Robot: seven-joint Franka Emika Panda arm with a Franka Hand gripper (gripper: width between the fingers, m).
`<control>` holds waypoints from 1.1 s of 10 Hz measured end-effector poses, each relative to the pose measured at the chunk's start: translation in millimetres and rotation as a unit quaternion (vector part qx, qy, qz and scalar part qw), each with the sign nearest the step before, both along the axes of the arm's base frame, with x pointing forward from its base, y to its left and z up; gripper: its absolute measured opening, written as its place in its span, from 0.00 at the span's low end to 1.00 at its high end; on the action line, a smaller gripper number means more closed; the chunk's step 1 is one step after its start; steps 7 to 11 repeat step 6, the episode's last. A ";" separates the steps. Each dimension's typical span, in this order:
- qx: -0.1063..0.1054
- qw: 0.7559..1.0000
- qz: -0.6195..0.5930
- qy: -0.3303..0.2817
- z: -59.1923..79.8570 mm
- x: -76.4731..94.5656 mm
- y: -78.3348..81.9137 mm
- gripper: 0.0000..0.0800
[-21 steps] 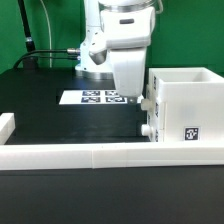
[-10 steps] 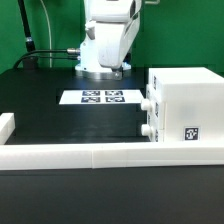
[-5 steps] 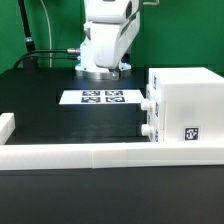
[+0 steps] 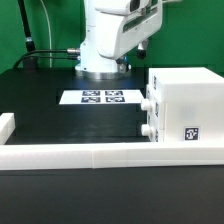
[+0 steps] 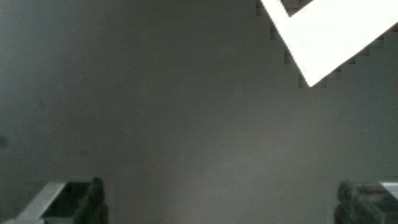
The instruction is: Assemble drawer
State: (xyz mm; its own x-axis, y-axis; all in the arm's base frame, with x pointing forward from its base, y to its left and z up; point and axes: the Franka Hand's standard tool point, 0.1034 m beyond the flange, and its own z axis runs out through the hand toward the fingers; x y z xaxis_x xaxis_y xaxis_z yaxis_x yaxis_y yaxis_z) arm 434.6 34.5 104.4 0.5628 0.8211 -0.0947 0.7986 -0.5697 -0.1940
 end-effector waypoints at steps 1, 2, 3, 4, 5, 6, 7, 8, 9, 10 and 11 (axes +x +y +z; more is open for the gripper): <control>0.000 1.000 0.000 0.000 -0.3 -0.2 0.1 0.81; 0.000 1.000 0.000 0.001 -0.5 -0.2 0.1 0.81; 0.000 1.000 0.000 0.001 -0.6 -0.3 0.1 0.81; 0.000 1.000 0.000 0.001 -0.7 -0.4 0.1 0.81; 0.000 1.000 0.000 0.001 -0.7 -0.4 0.1 0.81; 0.000 1.000 0.000 0.001 -0.8 -0.5 0.1 0.81; 0.000 1.000 0.000 0.001 -0.8 -0.5 0.1 0.81; 0.000 1.000 0.000 0.001 -0.8 -0.5 0.1 0.81; 0.000 1.000 0.000 0.001 -0.8 -0.5 0.1 0.81; 0.000 1.000 0.000 0.001 -0.8 -0.5 0.1 0.81; 0.000 1.000 0.000 0.001 -0.8 -0.5 0.1 0.81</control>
Offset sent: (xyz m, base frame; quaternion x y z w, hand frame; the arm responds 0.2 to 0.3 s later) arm 0.0000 0.0000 0.0000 0.0000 0.0000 0.0000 1.0000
